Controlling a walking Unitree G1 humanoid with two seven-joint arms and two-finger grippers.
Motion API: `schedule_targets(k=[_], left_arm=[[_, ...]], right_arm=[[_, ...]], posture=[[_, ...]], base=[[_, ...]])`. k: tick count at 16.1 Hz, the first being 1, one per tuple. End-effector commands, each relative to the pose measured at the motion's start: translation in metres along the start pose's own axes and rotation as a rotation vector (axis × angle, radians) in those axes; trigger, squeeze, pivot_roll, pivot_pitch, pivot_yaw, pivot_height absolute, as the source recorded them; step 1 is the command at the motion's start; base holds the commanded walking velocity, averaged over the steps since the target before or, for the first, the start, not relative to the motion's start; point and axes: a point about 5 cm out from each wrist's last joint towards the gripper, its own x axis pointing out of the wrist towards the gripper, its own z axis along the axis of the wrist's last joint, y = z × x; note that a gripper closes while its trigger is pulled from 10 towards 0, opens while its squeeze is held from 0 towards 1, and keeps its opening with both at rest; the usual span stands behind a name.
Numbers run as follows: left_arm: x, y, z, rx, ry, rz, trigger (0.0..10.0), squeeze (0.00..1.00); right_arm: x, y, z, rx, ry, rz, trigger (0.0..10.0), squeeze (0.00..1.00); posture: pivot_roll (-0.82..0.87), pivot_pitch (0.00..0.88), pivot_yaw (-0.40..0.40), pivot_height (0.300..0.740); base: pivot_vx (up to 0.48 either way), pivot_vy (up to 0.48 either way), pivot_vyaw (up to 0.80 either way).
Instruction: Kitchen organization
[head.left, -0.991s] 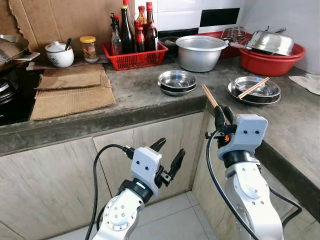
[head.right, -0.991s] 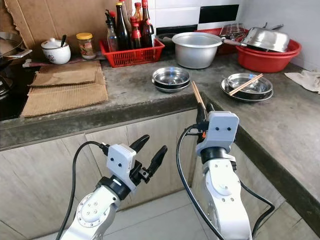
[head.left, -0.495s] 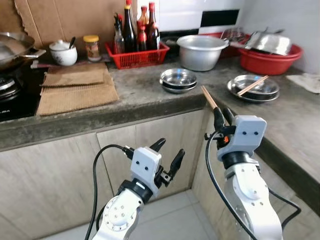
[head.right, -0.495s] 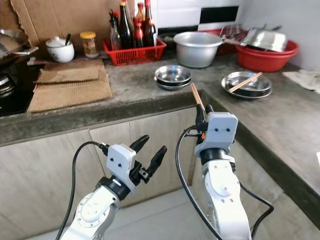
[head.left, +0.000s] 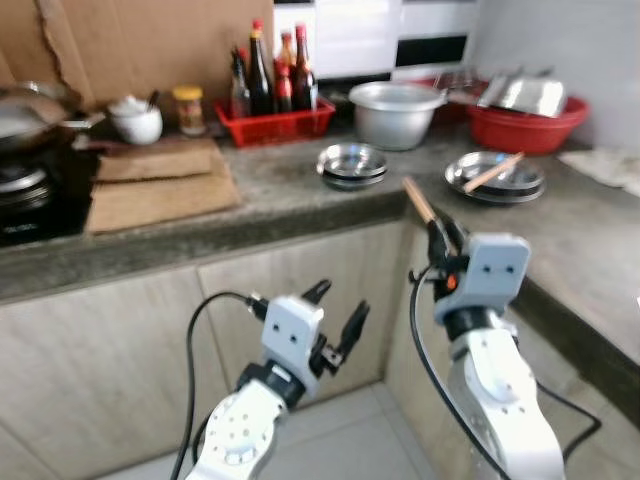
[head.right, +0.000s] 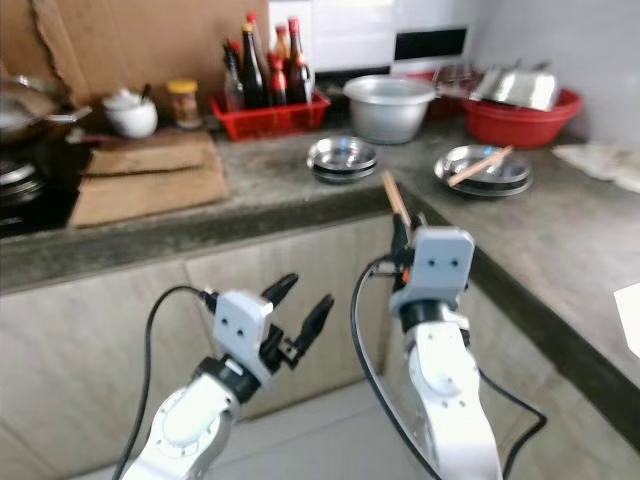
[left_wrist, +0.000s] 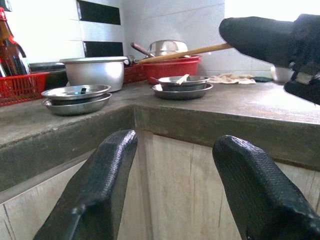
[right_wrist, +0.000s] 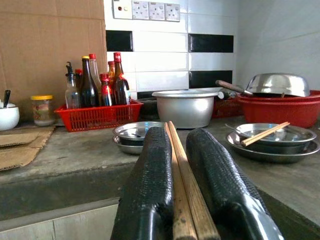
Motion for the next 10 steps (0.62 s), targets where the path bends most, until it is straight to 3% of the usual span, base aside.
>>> schedule_targets(k=[1, 7, 9, 10], left_arm=[[0.0011, 0.0001, 0.0003, 0.010, 0.006, 0.001, 10.0, 0.00], [0.0009, 0.0002, 0.0003, 0.008, 0.008, 0.004, 10.0, 0.00], [0.0006, 0.0004, 0.0003, 0.008, 0.009, 0.005, 10.0, 0.00], [0.0005, 0.0004, 0.0002, 0.008, 0.010, 0.006, 10.0, 0.00]], right_arm=[[0.0008, 0.0004, 0.0015, -0.005, -0.002, 0.003, 10.0, 0.00], [0.0005, 0.0002, 0.0019, -0.006, -0.002, -0.003, 10.0, 0.00], [0.0002, 0.0003, 0.0017, -0.006, 0.000, -0.004, 10.0, 0.00], [0.0002, 0.0004, 0.0015, -0.006, 0.001, -0.003, 10.0, 0.00]], posture=[[0.00, 0.000, -0.022, 0.740], [0.00, 0.000, -0.020, 0.740], [0.00, 0.000, -0.020, 0.740], [0.00, 0.000, -0.020, 0.740]], base=[[-0.480, 0.000, 0.00], [0.000, 0.000, 0.00], [-0.480, 0.000, 0.00], [0.000, 0.000, 0.00]])
